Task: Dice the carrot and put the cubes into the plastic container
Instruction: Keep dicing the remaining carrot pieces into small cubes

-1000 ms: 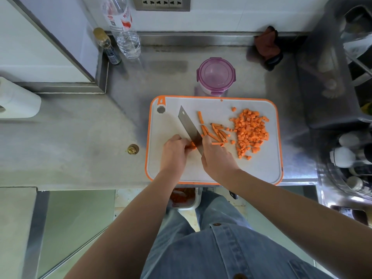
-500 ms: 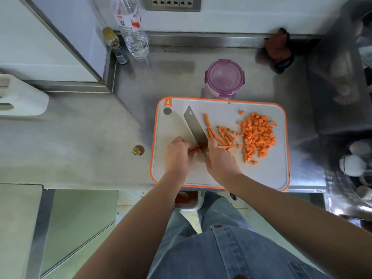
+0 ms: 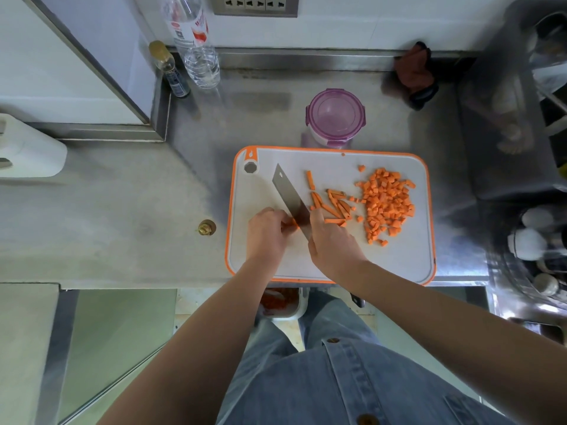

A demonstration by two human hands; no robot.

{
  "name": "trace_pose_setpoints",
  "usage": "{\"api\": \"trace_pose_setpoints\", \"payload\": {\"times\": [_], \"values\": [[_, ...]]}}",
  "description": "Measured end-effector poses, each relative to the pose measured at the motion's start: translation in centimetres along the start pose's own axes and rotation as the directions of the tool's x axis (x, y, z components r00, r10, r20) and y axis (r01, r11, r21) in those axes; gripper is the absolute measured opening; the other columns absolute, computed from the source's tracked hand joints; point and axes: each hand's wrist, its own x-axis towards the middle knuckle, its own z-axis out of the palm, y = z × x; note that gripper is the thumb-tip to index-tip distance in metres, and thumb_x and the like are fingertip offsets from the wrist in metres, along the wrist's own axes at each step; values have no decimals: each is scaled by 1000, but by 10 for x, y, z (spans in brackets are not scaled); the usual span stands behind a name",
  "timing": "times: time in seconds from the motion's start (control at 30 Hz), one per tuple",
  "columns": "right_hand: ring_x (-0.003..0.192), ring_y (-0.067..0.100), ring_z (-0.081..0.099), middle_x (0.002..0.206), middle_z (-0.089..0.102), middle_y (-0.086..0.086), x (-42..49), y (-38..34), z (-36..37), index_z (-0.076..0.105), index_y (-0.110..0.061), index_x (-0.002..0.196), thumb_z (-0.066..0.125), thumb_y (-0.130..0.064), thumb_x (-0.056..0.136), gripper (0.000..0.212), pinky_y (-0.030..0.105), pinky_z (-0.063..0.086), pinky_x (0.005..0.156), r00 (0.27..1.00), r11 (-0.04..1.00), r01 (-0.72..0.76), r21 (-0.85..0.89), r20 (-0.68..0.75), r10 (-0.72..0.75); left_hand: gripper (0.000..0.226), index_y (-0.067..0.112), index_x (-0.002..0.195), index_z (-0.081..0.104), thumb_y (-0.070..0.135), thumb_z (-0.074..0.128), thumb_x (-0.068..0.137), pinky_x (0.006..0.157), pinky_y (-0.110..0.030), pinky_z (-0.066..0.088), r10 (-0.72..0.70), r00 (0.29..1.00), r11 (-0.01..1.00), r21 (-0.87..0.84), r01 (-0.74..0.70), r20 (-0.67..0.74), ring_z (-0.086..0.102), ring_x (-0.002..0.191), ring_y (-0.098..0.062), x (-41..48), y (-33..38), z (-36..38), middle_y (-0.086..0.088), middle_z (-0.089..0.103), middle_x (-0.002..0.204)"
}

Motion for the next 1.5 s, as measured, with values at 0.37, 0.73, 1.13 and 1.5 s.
{"api": "trace_pose_setpoints", "payload": {"times": [0.37, 0.73, 1.13, 1.5], "values": [[88, 32, 63, 99, 59, 11, 8, -5, 11, 22, -7, 141, 42, -5, 96, 49, 39, 51, 71, 1000, 995, -1, -101, 18, 3, 11, 12, 88, 77, 21, 69, 86, 73, -34, 51, 59, 998, 998, 25, -58, -15, 61, 78, -24, 1, -3, 2, -6, 66, 86], [68, 30, 57, 71, 51, 6, 5, 7, 1, 33, -11, 122, 37, -16, 99, 23, 41, 49, 62, 999, 999, 21, 46, -42, -19, 22, 14, 104, 74, 22, 73, 84, 76, -33, 52, 160, 985, 986, 58, -156, -64, 62, 84, -24, -12, -11, 2, -6, 66, 94], [74, 24, 57, 81, 48, 3, 2, -2, 6, 26, -10, 135, 41, -11, 97, 41, 36, 50, 65, 999, 999, 26, -41, 42, -24, 10, 10, 90, 77, 15, 74, 83, 75, -36, 51, 99, 993, 995, 12, -99, -69, 60, 83, -24, -10, -12, 5, -5, 65, 87], [78, 32, 61, 81, 50, 6, 15, -5, 2, 35, -8, 117, 40, -14, 99, 20, 38, 45, 61, 999, 999, 43, -6, 4, -43, 10, 13, 89, 74, 20, 72, 82, 76, -36, 49, 99, 993, 993, 77, -94, -67, 59, 86, -24, -12, -13, 4, -5, 63, 90]]}}
